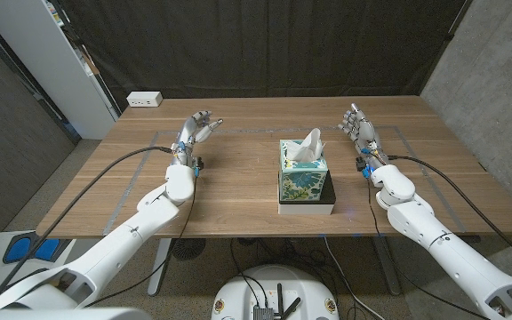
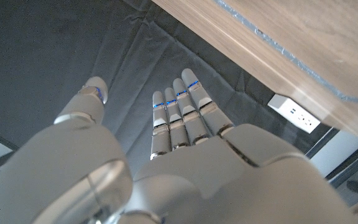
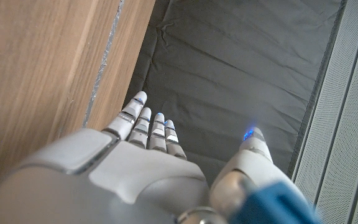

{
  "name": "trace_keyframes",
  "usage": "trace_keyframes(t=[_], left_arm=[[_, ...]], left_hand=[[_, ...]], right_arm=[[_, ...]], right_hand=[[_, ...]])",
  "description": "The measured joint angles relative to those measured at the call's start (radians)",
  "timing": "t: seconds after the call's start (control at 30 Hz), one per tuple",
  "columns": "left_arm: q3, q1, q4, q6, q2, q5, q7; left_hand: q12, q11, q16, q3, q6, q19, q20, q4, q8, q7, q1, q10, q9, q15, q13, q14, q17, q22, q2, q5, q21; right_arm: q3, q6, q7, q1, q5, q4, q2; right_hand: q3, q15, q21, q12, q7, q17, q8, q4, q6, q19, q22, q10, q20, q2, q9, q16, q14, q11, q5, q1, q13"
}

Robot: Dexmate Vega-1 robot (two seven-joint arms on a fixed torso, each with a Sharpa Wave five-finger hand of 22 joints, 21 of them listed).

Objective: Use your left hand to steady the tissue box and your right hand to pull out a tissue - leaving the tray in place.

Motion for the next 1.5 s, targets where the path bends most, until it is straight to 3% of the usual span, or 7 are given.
trace_keyframes(t=[0.2, 0.7, 0.87, 1.5], left_arm=[[0.019, -0.002, -0.022, 0.056, 0.019, 0.068, 0.043], [0.042, 0.001, -0.056, 0.109, 0.055, 0.136, 0.068], [0.037, 0.046, -0.125, 0.124, 0.095, 0.141, 0.062], [-0.005, 0.181, -0.265, 0.183, 0.153, 0.184, 0.089]], left_hand=[[-0.008, 0.0, -0.006, -0.008, -0.01, -0.031, 0.0, -0.001, -0.013, -0.009, 0.0, -0.018, 0.0, 0.001, 0.0, -0.023, -0.004, 0.0, 0.0, 0.0, -0.005], [-0.015, -0.002, -0.014, -0.02, -0.013, -0.033, -0.001, 0.003, -0.015, -0.005, 0.005, -0.026, 0.0, 0.001, 0.0, -0.022, -0.006, -0.003, -0.005, 0.0, -0.005], [-0.015, 0.002, -0.014, -0.02, -0.013, -0.032, -0.001, 0.003, -0.015, -0.005, 0.009, -0.03, -0.005, 0.001, -0.001, -0.022, -0.009, -0.003, -0.009, 0.0, -0.005], [-0.025, 0.002, -0.021, -0.036, -0.013, -0.038, 0.004, 0.011, -0.024, -0.005, 0.009, -0.03, -0.005, -0.001, -0.003, -0.035, -0.009, 0.0, -0.009, 0.0, -0.005]], right_arm=[[0.0, 0.011, -0.008, -0.003, -0.01, 0.003, 0.004], [0.002, 0.022, -0.022, -0.018, -0.023, -0.001, 0.008], [0.004, 0.024, -0.038, -0.027, -0.033, -0.009, 0.006], [0.007, 0.028, -0.05, -0.048, -0.048, -0.033, -0.003]], right_hand=[[0.0, 0.0, 0.0, 0.0, 0.0, -0.004, 0.0, 0.0, 0.0, 0.0, 0.0, 0.0, 0.0, 0.0, 0.0, 0.0, 0.0, 0.0, 0.0, 0.0, 0.0], [0.0, -0.001, 0.0, 0.0, -0.004, -0.004, 0.0, 0.0, 0.004, -0.004, 0.0, 0.0, 0.004, 0.009, 0.0, 0.0, -0.001, 0.0, 0.0, 0.009, -0.005], [0.0, -0.003, 0.0, 0.0, -0.004, -0.004, 0.0, 0.0, 0.004, -0.007, 0.0, 0.0, 0.007, 0.009, 0.0, 0.0, -0.004, 0.0, 0.0, 0.009, -0.005], [0.001, 0.0, -0.007, 0.0, -0.004, -0.009, 0.0, -0.007, 0.004, -0.007, 0.0, 0.0, 0.007, 0.009, 0.0, 0.0, -0.007, 0.0, 0.0, 0.009, -0.009]])
